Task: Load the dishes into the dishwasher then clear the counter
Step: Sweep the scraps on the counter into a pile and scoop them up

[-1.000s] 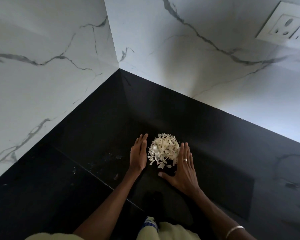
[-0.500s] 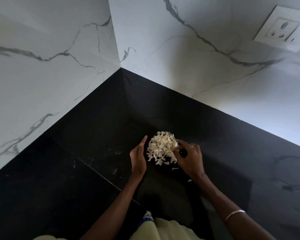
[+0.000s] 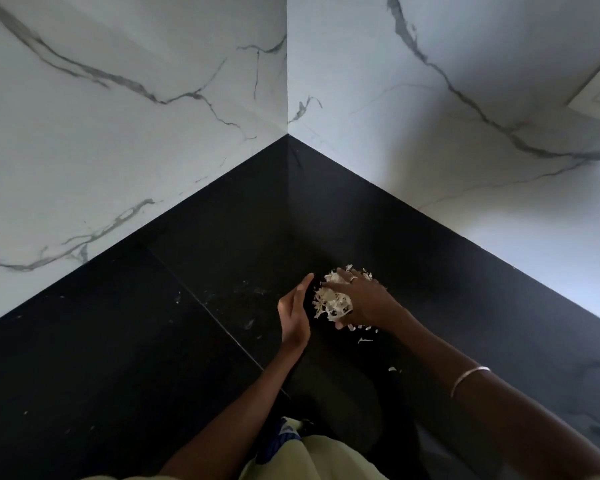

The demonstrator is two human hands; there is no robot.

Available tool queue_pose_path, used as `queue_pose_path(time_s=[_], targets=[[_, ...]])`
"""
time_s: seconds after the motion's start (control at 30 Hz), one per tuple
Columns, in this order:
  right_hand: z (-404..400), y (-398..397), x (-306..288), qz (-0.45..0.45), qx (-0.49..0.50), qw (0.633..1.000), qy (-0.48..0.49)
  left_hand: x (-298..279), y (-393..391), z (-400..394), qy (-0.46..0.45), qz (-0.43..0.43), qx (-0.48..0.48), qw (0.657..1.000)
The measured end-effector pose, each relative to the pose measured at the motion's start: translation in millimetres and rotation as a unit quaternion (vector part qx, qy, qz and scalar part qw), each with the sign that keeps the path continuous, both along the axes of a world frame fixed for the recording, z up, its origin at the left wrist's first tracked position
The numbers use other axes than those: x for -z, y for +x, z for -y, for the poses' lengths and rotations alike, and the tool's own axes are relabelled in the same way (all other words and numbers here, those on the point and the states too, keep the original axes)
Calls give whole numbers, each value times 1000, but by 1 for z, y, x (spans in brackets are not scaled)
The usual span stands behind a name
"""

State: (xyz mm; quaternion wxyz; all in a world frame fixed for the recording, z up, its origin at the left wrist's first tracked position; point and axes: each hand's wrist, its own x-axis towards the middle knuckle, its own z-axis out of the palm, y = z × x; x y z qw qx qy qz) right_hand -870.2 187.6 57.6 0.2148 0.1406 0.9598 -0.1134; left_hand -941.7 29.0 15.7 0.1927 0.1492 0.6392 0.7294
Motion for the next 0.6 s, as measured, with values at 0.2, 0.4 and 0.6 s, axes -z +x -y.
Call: queue_pose_path(time_s=[0.2, 0.4, 0.6], targets=[[4, 14, -7, -23, 29, 999, -12, 1, 1, -2, 11, 29, -17, 999], [13, 21, -3, -49, 14, 999, 9, -1, 10, -3, 42, 90, -60, 993], [16, 20, -2, -70, -24, 997, 25, -12, 11, 3, 73, 179, -89, 977]])
